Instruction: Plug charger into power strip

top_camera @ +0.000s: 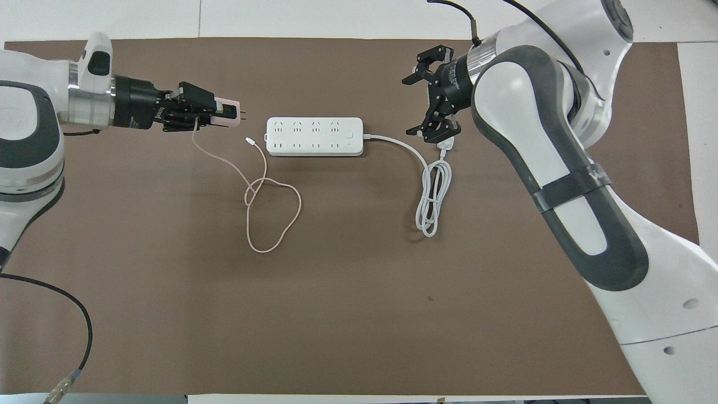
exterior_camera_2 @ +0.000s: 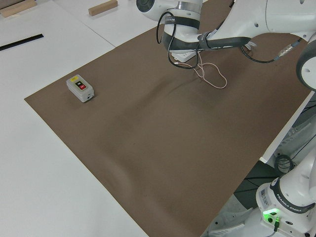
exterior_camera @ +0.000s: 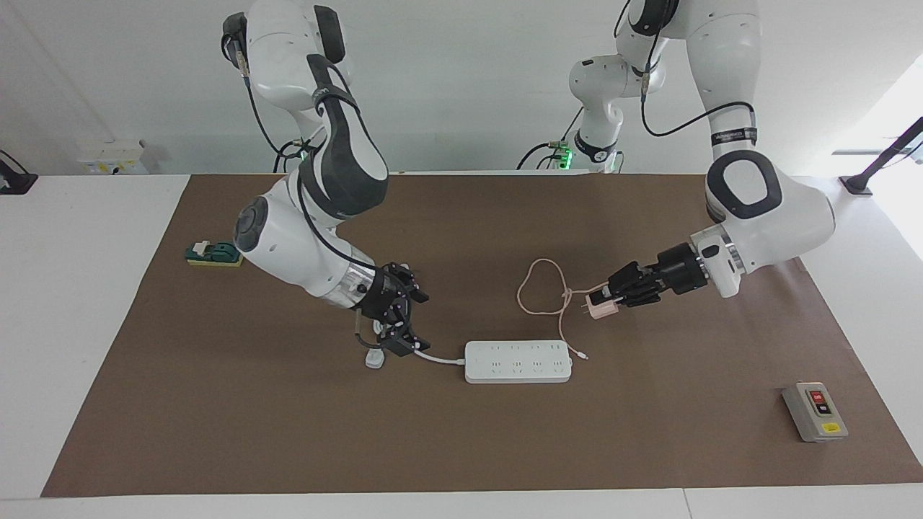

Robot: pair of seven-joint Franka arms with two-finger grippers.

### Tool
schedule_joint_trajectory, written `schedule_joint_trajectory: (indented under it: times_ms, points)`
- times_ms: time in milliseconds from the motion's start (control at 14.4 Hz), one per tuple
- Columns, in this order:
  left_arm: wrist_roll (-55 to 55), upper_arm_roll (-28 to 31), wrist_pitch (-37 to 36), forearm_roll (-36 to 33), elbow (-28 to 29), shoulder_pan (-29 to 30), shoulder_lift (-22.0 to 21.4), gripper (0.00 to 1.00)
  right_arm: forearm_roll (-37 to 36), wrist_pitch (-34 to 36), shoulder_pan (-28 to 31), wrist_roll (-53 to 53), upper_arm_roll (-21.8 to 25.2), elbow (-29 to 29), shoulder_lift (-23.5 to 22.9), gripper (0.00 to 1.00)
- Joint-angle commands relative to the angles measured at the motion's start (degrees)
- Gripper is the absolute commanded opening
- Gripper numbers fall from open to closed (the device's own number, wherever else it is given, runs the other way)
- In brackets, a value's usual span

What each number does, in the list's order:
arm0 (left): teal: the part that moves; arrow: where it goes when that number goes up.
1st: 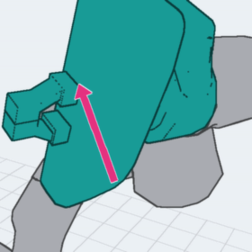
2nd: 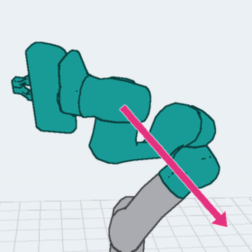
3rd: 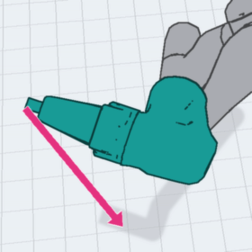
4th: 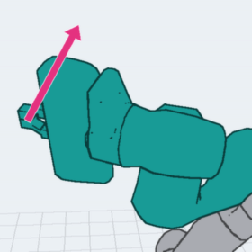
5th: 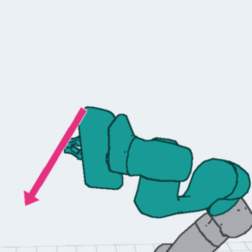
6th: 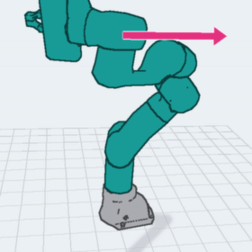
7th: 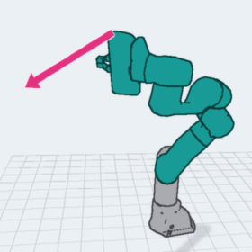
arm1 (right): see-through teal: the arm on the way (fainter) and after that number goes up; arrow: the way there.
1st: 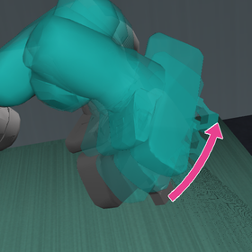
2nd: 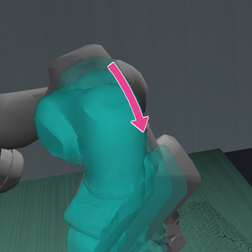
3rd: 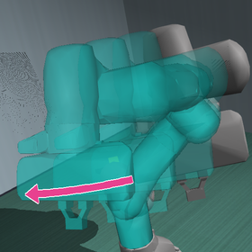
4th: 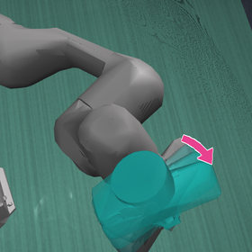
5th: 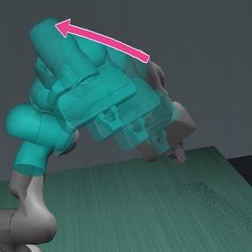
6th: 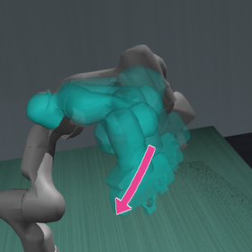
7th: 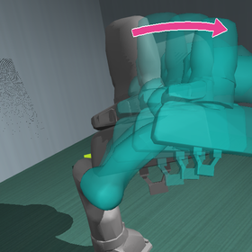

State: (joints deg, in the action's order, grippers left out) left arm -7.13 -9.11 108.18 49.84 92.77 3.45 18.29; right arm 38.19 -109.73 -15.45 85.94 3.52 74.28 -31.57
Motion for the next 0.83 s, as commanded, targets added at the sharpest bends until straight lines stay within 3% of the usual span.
schedule_joint_trajectory:
  times_ms: [0,209,487,626,765]
  points:
    - [11.4,1.6,-7.7,-10.8,-3.9,0.8,-2.6,0.00,-4.8,5.3,3.0,-6.8,-0.5,0.3,2.7,1.00]
    - [14.1,2.2,-17.2,-23.3,-10.7,1.1,-2.2,0.00,-11.0,11.6,5.5,-18.9,-0.5,0.4,5.4,1.00]
    - [13.1,2.6,-22.6,-32.0,-15.3,2.5,-1.6,0.00,-18.8,18.1,8.2,-37.6,-0.5,0.9,8.5,1.00]
    - [13.3,2.8,-22.5,-33.0,-15.4,3.7,-1.8,0.00,-22.4,19.7,9.2,-45.6,-0.5,1.0,9.6,1.00]
    - [14.2,2.4,-22.1,-39.6,-15.5,2.4,-1.9,0.00,-26.6,20.9,9.4,-53.8,-0.5,1.0,10.6,1.00]
